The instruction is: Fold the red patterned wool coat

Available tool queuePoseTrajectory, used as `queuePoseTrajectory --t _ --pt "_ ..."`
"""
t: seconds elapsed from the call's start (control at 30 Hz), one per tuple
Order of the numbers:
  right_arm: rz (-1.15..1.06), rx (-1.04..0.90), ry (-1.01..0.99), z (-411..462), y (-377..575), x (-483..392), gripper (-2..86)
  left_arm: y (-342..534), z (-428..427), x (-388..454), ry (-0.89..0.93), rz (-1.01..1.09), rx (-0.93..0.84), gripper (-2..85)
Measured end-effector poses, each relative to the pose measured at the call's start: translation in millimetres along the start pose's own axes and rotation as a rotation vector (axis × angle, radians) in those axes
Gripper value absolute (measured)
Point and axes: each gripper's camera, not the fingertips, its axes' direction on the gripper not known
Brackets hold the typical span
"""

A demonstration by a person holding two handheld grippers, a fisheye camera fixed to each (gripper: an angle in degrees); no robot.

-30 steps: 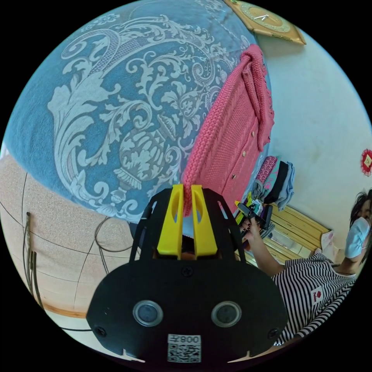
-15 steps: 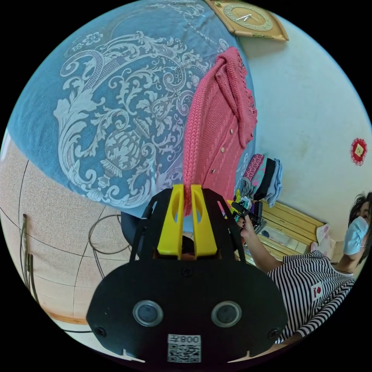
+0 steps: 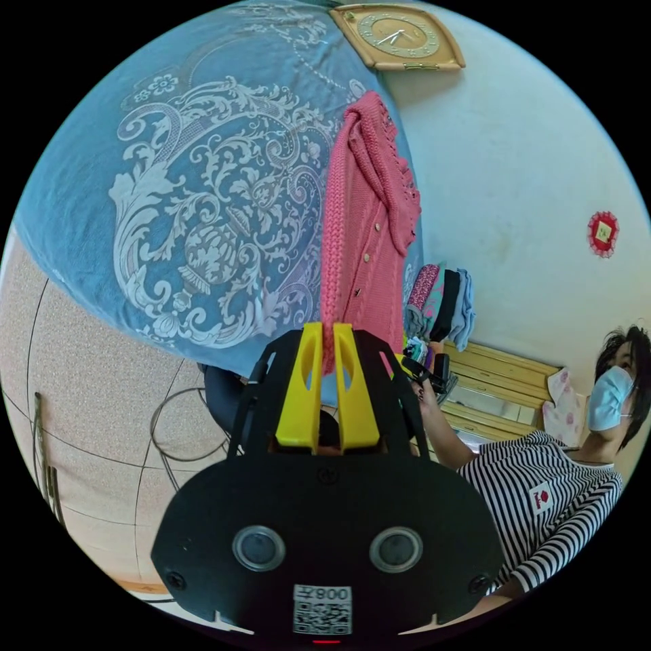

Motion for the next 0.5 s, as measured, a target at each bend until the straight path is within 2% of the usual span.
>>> queuePoseTrajectory --t 0.23,0.5 --pt "-0.022 -0.015 -0.033 -28.2 5.0 -4.7 2.3 -2.1 -32.4 14.6 0.035 -0.001 0.021 2.9" --pt "-0.004 -0.113 -0.032 -57.6 11.4 -13.8 2.2 -3.5 -66.0 40.5 0.010 -0.037 -0.037 2.8"
